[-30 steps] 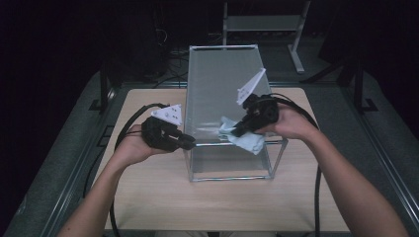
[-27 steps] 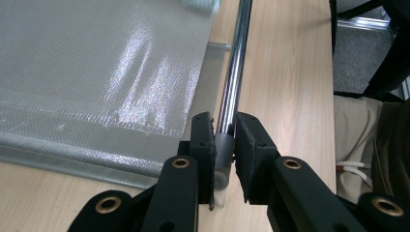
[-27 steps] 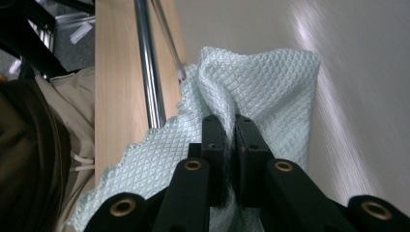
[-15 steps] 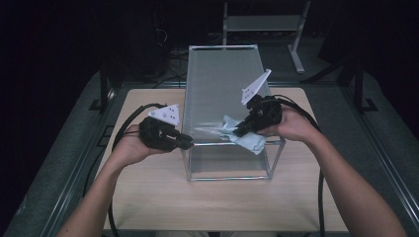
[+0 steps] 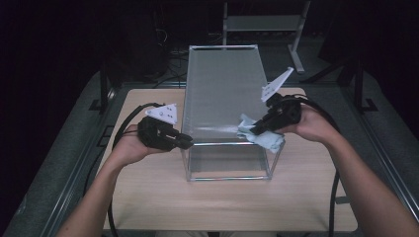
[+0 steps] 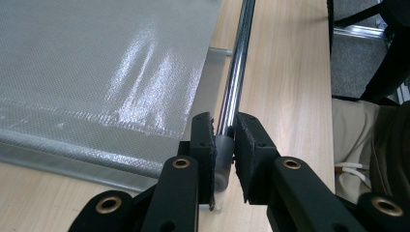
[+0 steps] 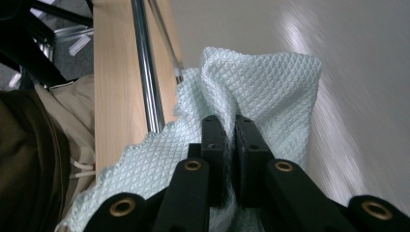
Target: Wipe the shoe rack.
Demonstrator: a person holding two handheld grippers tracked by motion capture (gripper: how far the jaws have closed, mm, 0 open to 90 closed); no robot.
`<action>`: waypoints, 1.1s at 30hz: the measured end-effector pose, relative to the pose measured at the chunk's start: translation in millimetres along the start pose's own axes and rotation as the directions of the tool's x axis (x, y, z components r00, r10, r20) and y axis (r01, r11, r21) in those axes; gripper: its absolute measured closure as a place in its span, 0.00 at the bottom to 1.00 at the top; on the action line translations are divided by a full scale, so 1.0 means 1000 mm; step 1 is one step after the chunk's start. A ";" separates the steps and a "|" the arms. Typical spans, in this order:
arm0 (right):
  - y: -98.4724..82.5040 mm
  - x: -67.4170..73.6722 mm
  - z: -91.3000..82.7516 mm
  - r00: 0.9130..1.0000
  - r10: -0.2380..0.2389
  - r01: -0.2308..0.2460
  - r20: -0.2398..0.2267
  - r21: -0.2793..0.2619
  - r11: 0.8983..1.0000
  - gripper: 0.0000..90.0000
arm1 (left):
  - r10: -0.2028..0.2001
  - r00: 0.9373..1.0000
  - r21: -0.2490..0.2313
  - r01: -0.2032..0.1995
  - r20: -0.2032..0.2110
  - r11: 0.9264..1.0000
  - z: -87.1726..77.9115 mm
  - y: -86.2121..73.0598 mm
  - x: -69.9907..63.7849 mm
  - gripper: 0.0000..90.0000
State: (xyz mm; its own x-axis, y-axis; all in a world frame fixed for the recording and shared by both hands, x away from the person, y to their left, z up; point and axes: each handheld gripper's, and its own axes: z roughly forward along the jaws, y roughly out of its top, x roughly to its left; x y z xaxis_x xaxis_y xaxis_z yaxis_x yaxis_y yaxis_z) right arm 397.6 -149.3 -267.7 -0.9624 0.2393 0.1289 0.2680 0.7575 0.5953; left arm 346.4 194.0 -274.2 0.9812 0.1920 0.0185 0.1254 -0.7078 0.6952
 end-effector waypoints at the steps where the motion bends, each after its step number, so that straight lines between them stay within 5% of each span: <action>1: 0.006 0.001 0.006 1.000 -0.012 0.012 -0.007 0.006 1.000 0.93 | 0.001 1.000 0.000 -0.001 -0.001 1.000 0.000 0.000 0.000 0.87; 10: 0.054 0.011 0.047 0.994 -0.084 0.084 -0.063 0.001 0.996 0.93 | 0.002 1.000 -0.005 -0.002 0.006 1.000 0.000 -0.001 0.001 0.87; 15: 0.043 0.009 0.034 0.996 -0.062 0.061 -0.064 -0.005 0.998 0.93 | 0.004 1.000 -0.007 -0.004 0.009 1.000 0.000 -0.001 0.002 0.87; 20: 0.038 0.016 0.020 0.993 -0.061 0.053 -0.100 -0.080 0.995 0.93 | 0.004 1.000 -0.008 -0.004 0.010 1.000 0.002 0.001 0.002 0.87; 27: 0.071 0.038 0.051 0.975 -0.154 0.146 -0.157 -0.066 0.987 0.93 | 0.004 1.000 -0.004 -0.004 0.007 1.000 0.004 0.003 0.003 0.87; 33: 0.041 0.032 0.026 0.988 -0.116 0.112 -0.106 -0.049 0.993 0.93 | -0.005 1.000 -0.011 0.006 0.014 1.000 0.003 0.001 0.005 0.87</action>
State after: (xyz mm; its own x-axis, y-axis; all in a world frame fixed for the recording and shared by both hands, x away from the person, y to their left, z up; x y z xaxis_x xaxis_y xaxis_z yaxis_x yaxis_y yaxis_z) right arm 378.9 -94.9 -260.1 -0.9863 0.0840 0.1417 0.1563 0.7486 0.6443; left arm 352.0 191.6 -275.6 0.9825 0.1861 0.0045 0.1292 -0.6995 0.7029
